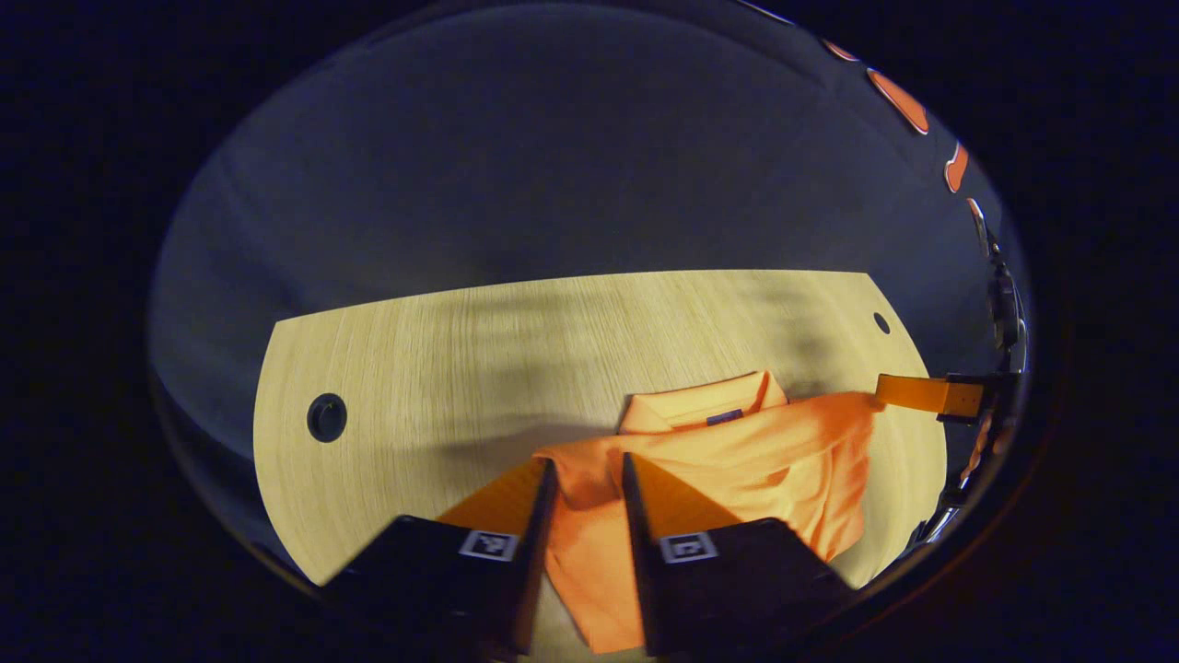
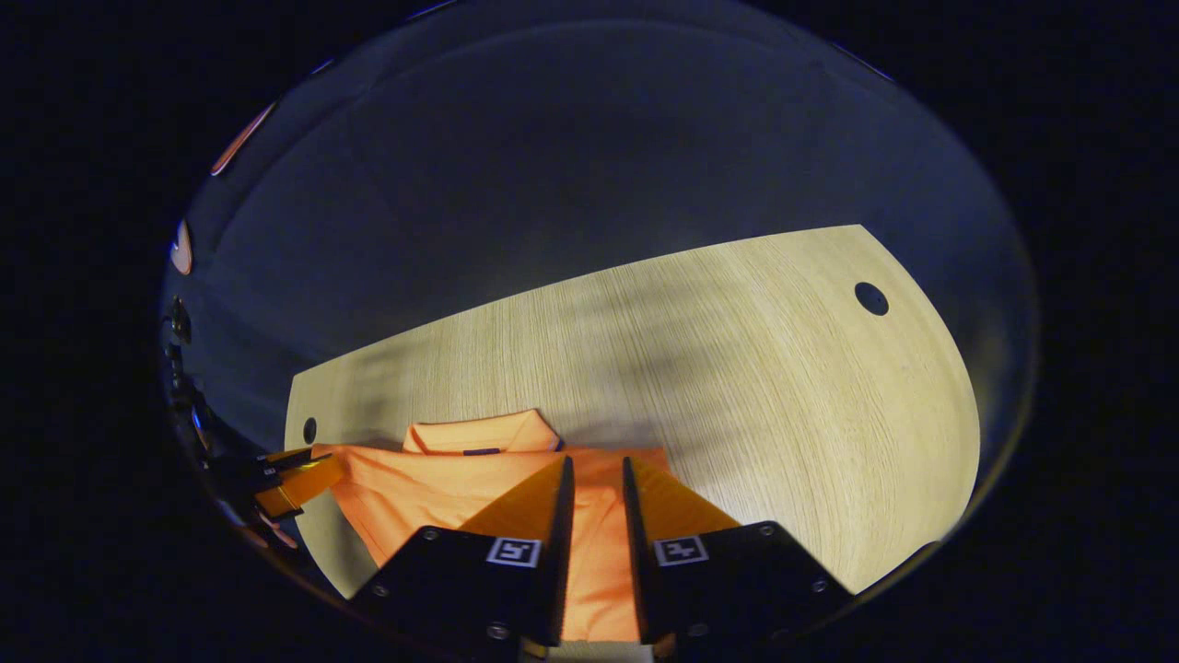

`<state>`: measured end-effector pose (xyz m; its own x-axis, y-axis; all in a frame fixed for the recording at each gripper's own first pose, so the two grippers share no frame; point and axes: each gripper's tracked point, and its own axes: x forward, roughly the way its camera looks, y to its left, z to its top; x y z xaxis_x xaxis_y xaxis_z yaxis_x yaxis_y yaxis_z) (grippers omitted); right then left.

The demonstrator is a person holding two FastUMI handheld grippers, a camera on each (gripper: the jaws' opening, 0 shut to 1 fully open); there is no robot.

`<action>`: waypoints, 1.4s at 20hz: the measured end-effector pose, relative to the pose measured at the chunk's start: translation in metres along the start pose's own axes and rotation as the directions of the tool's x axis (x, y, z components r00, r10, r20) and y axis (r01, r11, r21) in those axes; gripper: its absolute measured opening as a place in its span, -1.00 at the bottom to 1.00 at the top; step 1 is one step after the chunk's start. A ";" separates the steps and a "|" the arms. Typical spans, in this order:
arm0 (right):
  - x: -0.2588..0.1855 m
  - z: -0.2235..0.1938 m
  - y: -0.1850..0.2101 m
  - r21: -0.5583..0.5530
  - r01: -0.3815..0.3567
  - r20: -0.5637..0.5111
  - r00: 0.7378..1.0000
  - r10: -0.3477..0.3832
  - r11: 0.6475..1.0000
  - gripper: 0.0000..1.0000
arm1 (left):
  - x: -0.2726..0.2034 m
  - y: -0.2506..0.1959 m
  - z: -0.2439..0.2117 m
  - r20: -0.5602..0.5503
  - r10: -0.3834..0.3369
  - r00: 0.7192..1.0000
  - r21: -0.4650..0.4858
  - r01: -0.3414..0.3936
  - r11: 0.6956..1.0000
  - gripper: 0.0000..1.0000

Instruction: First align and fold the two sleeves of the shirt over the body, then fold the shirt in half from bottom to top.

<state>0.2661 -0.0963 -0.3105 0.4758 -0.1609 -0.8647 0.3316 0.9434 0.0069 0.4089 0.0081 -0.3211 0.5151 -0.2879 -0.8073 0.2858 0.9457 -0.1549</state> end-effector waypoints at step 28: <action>-0.307 -0.030 0.019 -0.294 -0.004 0.583 0.792 0.182 0.956 0.81 | -0.363 -0.042 -0.054 0.649 0.179 0.739 -0.147 -0.110 0.983 0.95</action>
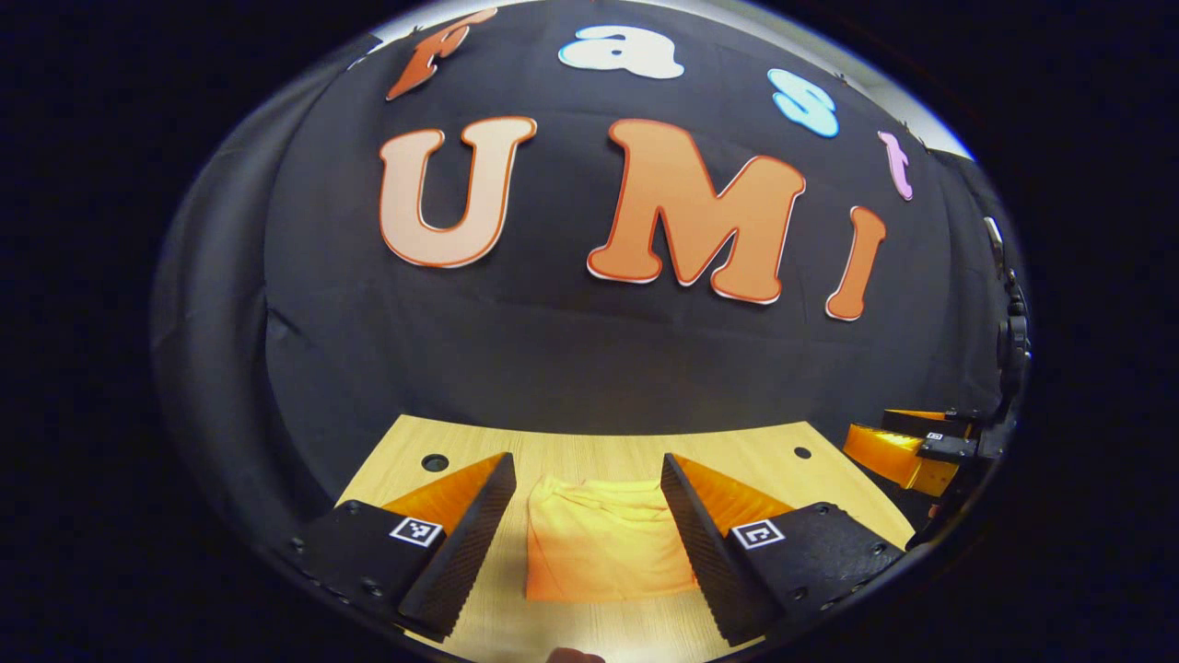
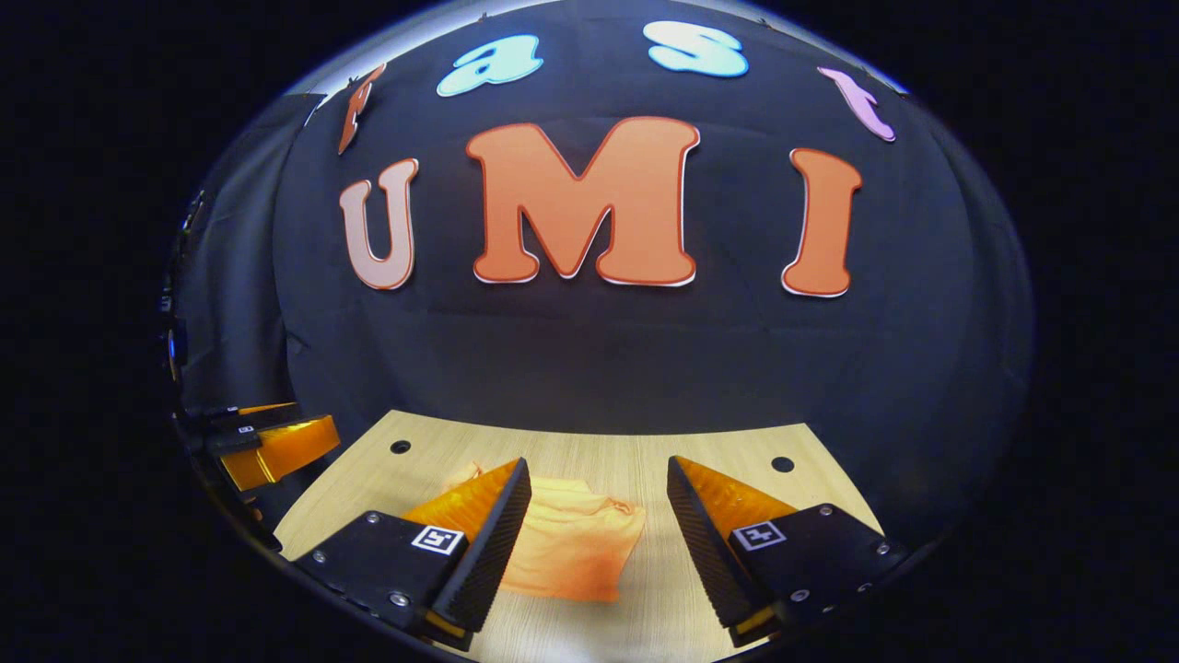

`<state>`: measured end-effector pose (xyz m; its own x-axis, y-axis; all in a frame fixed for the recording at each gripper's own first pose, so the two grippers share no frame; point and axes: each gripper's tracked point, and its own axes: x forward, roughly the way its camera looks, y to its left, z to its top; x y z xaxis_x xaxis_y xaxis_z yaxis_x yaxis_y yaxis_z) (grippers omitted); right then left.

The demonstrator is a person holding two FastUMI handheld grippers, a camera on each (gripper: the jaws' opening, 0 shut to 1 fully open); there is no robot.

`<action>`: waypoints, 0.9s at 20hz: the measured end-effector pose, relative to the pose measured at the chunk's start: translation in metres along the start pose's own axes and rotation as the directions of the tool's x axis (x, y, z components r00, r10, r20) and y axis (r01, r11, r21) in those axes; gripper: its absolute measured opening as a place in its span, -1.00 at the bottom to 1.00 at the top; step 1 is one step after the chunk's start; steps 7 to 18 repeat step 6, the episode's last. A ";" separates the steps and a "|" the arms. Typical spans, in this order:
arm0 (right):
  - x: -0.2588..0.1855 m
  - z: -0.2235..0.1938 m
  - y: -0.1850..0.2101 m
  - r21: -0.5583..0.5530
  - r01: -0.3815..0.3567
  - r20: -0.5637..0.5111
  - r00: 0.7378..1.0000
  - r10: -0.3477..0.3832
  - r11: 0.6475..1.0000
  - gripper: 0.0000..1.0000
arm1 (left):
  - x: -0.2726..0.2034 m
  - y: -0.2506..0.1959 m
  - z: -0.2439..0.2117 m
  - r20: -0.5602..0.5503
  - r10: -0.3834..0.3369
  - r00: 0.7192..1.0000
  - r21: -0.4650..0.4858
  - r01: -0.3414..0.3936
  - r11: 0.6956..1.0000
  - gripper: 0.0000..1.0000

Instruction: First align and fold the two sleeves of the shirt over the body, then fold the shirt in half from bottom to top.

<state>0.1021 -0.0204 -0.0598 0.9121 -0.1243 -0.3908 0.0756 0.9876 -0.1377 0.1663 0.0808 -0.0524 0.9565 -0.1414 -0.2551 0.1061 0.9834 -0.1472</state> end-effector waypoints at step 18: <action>-0.057 0.016 -0.004 -0.024 -0.009 0.128 0.992 0.012 1.000 0.81 | -0.062 -0.026 0.007 0.140 0.007 0.990 0.005 -0.008 1.000 0.94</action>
